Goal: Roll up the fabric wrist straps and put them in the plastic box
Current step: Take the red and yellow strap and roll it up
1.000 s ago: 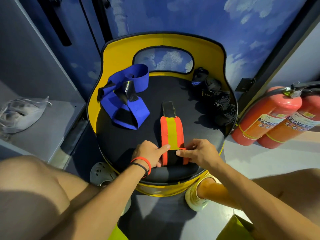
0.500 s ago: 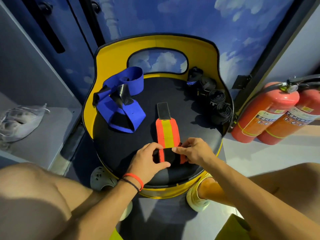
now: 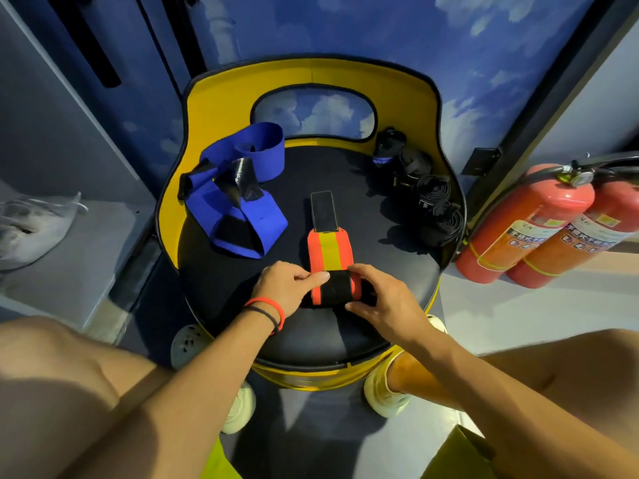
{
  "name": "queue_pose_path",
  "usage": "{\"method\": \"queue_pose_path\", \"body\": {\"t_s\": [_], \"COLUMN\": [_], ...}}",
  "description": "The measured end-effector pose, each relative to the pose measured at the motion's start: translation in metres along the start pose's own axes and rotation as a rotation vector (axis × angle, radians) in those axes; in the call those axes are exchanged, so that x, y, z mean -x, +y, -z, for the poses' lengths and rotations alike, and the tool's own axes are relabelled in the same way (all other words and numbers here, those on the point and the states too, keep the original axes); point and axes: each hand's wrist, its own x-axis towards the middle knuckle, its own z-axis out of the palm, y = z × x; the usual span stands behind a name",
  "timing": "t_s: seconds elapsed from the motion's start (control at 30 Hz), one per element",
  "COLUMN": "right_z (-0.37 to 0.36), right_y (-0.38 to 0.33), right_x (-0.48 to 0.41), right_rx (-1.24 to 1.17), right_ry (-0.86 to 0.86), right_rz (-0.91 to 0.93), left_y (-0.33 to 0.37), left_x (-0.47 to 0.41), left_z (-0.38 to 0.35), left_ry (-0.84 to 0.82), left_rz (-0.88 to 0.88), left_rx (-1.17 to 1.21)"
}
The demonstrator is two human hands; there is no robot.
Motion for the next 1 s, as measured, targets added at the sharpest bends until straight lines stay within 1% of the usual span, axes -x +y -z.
{"method": "queue_pose_path", "body": {"t_s": [0.07,0.1,0.27,0.33,0.43,0.5,0.63,0.7,0.77,0.83,0.9,1.0], "right_z": [0.000,0.001,-0.002,-0.002,0.004,0.007,0.013,0.015,0.016,0.018,0.021,0.026], "right_y": [0.000,0.001,0.002,0.001,-0.005,-0.008,-0.014,-0.016,-0.013,-0.010,-0.010,-0.015], "right_x": [-0.005,-0.008,-0.016,-0.020,-0.027,-0.029,-0.029,-0.027,-0.024,-0.020,-0.016,-0.014], "right_rx": [-0.106,-0.115,-0.013,0.000,-0.009,-0.066,-0.137,-0.161,-0.189,-0.227,-0.317,-0.443], "right_ry": [0.029,0.026,-0.002,-0.006,-0.020,-0.026,-0.058,-0.111,-0.156,-0.221,-0.291,-0.332], "right_rz": [-0.028,-0.033,-0.024,-0.057,-0.147,-0.211,-0.254,-0.280,-0.330,-0.378,-0.434,-0.509], "left_y": [0.001,0.001,0.005,0.011,0.020,0.022,0.017,0.012,0.009,0.010,0.012,0.018], "left_x": [-0.005,-0.006,-0.012,-0.014,-0.007,0.000,0.011,0.015,0.020,0.023,0.025,0.024], "left_z": [0.001,0.002,-0.005,-0.011,-0.017,-0.014,-0.003,-0.001,0.001,0.006,0.009,0.011], "left_ry": [0.014,0.032,0.167,0.225,0.298,0.259,0.045,-0.008,-0.022,-0.067,-0.129,-0.174], "left_rz": [0.035,0.043,0.066,0.058,0.047,0.047,0.052,0.028,0.019,0.047,0.083,0.137], "left_rx": [-0.017,-0.010,0.180,0.157,0.045,0.051,0.126,0.096,0.081,0.046,-0.044,-0.114]}}
